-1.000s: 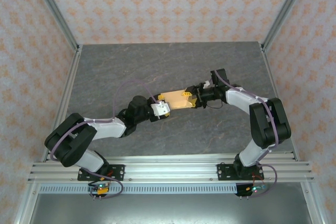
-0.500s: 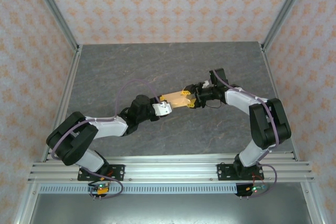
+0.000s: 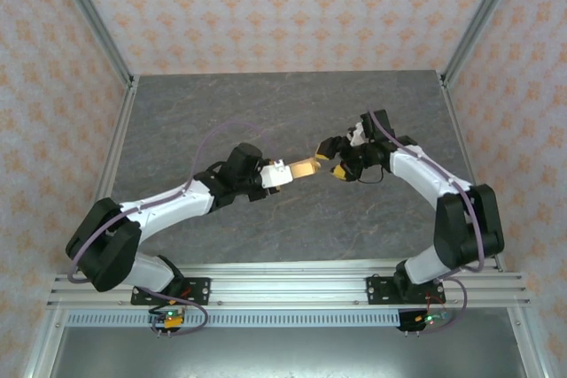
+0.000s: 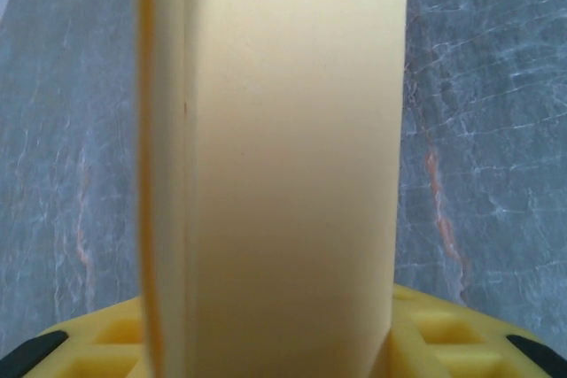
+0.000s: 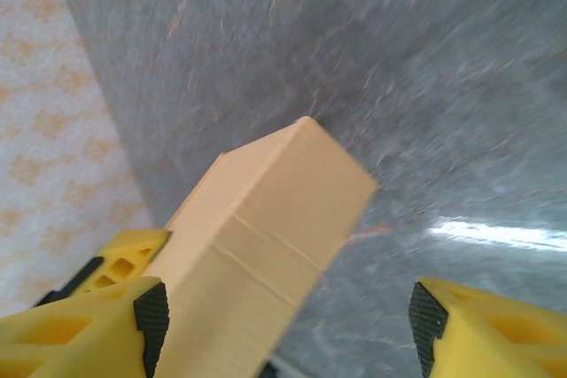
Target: Fold the paper box
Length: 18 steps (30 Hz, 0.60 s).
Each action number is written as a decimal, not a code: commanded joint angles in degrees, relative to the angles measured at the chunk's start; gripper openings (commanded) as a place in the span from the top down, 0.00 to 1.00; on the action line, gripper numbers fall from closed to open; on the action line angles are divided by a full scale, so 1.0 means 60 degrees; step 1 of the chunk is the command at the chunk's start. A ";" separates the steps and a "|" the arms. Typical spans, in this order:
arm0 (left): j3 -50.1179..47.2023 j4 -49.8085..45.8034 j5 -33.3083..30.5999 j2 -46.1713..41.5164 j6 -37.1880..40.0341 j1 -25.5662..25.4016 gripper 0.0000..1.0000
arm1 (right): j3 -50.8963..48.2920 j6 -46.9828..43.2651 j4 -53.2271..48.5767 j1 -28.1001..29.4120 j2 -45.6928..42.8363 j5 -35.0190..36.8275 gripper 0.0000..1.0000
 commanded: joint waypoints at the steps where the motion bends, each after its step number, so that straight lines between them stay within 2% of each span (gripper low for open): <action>1: 0.1256 -0.2714 -0.0066 0.0520 -0.0201 0.0020 0.57 | -0.0111 -0.1576 -0.0608 -0.0032 -0.0986 0.2303 0.26; 5: 0.2177 -0.4002 0.0280 0.1293 0.0165 0.0035 0.56 | -0.0635 -0.1951 -0.0371 -0.0032 -0.1963 0.3442 0.24; 7: 0.2731 -0.4725 0.0555 0.1702 0.0341 0.0034 0.56 | -0.1162 -0.2078 0.0059 -0.0018 -0.2545 0.4049 0.20; 9: 0.3269 -0.5402 0.0634 0.2094 0.0481 0.0035 0.55 | -0.1835 -0.2489 0.0739 0.0015 -0.3234 0.4442 0.21; 12: 0.3772 -0.5939 0.0675 0.2550 0.0645 0.0035 0.55 | -0.2989 -0.3553 0.2077 0.0207 -0.4203 0.4538 0.22; 14: 0.4026 -0.6359 0.0975 0.2856 0.0967 0.0035 0.53 | -0.3565 -0.4295 0.2734 0.0536 -0.4622 0.4785 0.29; 18: 0.4340 -0.6531 0.0977 0.3256 0.1109 0.0085 0.49 | -0.3813 -0.5810 0.3193 0.1425 -0.4634 0.4298 0.26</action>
